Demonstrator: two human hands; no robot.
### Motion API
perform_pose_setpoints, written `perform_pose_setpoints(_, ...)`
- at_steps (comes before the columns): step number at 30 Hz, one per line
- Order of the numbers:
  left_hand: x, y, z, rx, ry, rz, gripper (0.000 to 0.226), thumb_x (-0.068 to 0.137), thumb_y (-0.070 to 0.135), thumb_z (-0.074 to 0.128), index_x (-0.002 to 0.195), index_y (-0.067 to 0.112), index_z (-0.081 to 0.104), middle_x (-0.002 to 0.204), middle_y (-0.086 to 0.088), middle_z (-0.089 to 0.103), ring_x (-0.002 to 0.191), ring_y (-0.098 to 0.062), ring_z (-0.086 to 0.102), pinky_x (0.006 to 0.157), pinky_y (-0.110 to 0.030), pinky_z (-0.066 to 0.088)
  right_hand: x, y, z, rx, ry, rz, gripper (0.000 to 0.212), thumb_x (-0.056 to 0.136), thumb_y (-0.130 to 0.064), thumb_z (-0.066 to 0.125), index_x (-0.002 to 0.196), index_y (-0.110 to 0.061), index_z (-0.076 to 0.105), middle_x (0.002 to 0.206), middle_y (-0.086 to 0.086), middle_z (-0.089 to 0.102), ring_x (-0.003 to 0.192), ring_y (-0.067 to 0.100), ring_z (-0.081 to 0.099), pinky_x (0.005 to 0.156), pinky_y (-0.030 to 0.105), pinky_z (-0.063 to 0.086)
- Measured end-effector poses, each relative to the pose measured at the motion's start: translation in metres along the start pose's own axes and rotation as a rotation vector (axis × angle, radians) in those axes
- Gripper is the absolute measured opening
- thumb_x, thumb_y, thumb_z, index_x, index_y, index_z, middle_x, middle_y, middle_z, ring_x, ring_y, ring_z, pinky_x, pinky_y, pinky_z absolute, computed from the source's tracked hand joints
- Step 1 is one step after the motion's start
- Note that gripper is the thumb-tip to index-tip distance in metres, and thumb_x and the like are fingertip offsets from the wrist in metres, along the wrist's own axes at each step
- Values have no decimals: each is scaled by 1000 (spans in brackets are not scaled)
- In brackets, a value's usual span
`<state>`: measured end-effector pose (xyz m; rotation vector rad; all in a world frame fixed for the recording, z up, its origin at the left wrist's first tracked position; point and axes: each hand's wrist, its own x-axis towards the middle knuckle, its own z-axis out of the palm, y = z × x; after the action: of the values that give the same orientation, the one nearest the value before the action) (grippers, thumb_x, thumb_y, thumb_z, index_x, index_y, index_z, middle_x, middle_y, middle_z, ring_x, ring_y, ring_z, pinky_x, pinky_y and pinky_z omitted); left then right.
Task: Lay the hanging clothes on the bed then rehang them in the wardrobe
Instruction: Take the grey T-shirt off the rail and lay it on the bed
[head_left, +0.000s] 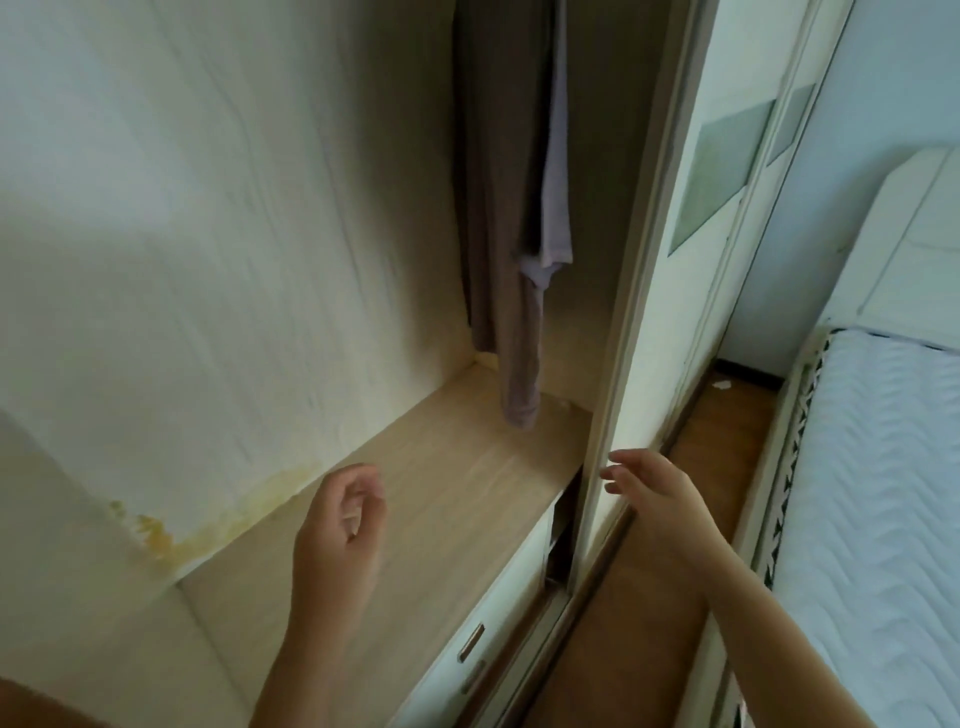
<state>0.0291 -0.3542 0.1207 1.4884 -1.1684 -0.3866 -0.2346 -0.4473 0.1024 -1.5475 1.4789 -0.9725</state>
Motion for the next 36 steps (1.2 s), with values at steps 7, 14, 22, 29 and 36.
perform_pose_setpoints(7,115,11,40,-126,236,38,18,80,20,57,79,38,56,88,14,65,95,-28,62,74,-18,46,137,-95,-32,-127,13,-350,25,92,-24,50,116,-22,53,106,-6,62,99,10,59,74,13,43)
perform_pose_setpoints(14,215,67,72,-142,236,262,13,78,33,53,83,45,57,91,28,64,96,-13,62,79,-22,45,223,-214,-75,-137,128,-706,17,92,-23,50,107,-29,48,88,-27,52,82,-12,52,60,-5,40)
perform_pose_setpoints(22,305,109,45,-129,194,381,19,70,33,52,80,47,59,87,8,68,95,-17,63,80,-24,45,297,-335,-75,79,274,-713,40,90,-36,52,122,-14,45,105,-5,52,85,1,52,64,13,37)
perform_pose_setpoints(29,329,123,31,-121,220,455,29,57,55,49,83,48,60,92,17,67,91,-16,65,80,-29,50,352,-394,-68,-224,240,-511,22,92,-19,44,98,0,54,87,10,52,61,15,44,45,25,30)
perform_pose_setpoints(36,335,119,28,-141,227,433,29,55,55,52,80,45,61,91,15,69,85,-9,66,74,-12,46,368,-410,-68,-256,244,-413,26,96,-17,40,75,-3,44,62,4,41,53,15,39,43,27,26)
